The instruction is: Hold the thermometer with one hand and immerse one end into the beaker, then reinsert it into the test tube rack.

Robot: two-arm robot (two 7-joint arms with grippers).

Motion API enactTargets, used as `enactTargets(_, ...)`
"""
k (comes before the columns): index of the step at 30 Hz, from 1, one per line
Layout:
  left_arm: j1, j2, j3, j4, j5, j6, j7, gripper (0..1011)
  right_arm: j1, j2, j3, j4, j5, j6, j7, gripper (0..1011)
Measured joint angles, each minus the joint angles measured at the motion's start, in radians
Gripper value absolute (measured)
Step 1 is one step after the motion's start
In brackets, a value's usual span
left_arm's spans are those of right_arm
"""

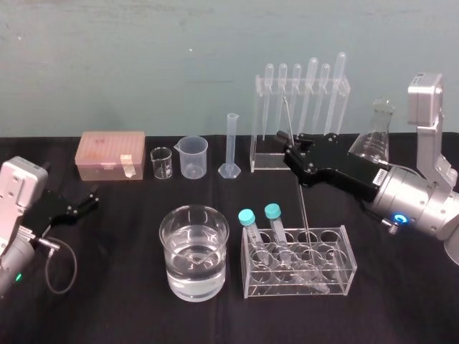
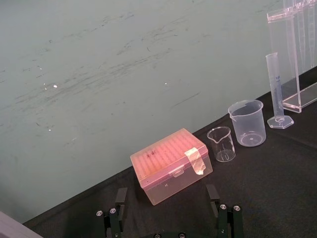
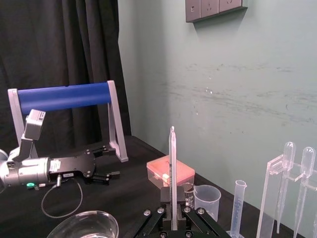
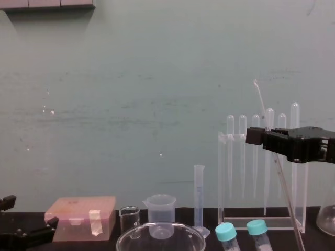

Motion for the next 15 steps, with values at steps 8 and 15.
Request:
enactTargets(8,0.000,0.000,0.000,0.000,0.000,0.000,0.000,1008,0.000,0.001,0.000,-0.001,0.001,0.001,0.000,55)
enactTargets(15,0.000,0.000,0.000,0.000,0.000,0.000,0.000,1008,-0.001,0.001,0.000,-0.002,0.002,0.001,0.000,166)
